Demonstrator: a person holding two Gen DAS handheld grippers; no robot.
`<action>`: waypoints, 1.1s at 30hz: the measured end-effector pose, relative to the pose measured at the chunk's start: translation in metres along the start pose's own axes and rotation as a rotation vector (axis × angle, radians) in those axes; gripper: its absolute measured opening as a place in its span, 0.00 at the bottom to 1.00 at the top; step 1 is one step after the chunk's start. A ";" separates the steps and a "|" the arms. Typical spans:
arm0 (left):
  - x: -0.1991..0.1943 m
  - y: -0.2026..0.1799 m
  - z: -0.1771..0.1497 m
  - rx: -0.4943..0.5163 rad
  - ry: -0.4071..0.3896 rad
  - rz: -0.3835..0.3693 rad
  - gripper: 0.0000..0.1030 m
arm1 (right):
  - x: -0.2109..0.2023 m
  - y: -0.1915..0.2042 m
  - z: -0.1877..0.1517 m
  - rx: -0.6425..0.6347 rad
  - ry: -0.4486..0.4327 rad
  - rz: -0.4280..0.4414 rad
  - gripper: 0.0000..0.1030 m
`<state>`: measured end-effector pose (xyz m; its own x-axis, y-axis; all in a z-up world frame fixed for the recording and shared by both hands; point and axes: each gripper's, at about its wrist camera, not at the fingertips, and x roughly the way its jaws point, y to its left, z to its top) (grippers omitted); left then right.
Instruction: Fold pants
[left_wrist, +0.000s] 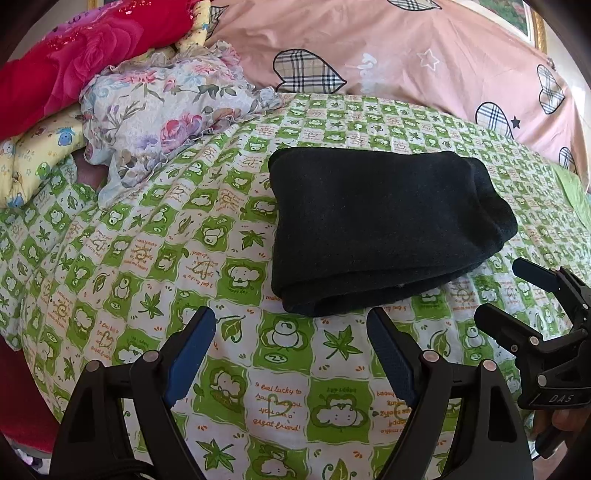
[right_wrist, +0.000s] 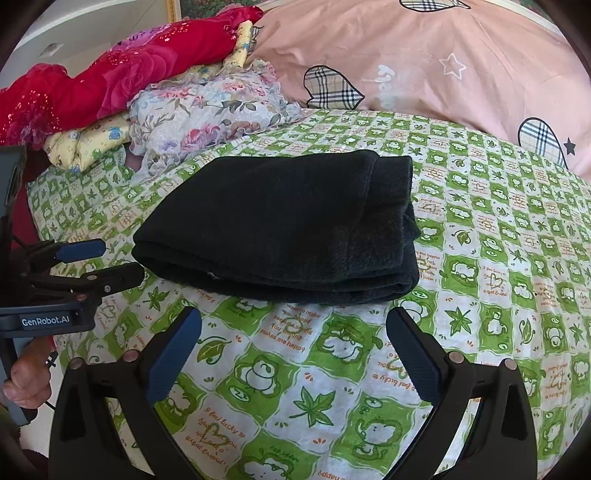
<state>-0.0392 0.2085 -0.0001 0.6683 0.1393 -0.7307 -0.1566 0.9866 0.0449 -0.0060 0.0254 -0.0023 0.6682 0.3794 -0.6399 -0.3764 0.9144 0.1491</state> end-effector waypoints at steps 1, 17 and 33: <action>0.001 0.000 -0.001 0.002 0.000 0.000 0.82 | 0.001 0.000 0.000 0.001 0.001 0.002 0.97; 0.003 0.000 -0.004 0.024 -0.010 0.003 0.82 | 0.007 0.006 -0.002 -0.022 -0.003 0.005 0.97; 0.002 -0.003 -0.004 0.038 -0.018 -0.005 0.82 | 0.003 0.003 0.000 -0.011 -0.017 0.004 0.97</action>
<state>-0.0407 0.2053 -0.0045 0.6821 0.1359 -0.7185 -0.1258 0.9897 0.0678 -0.0048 0.0295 -0.0038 0.6771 0.3857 -0.6267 -0.3860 0.9112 0.1438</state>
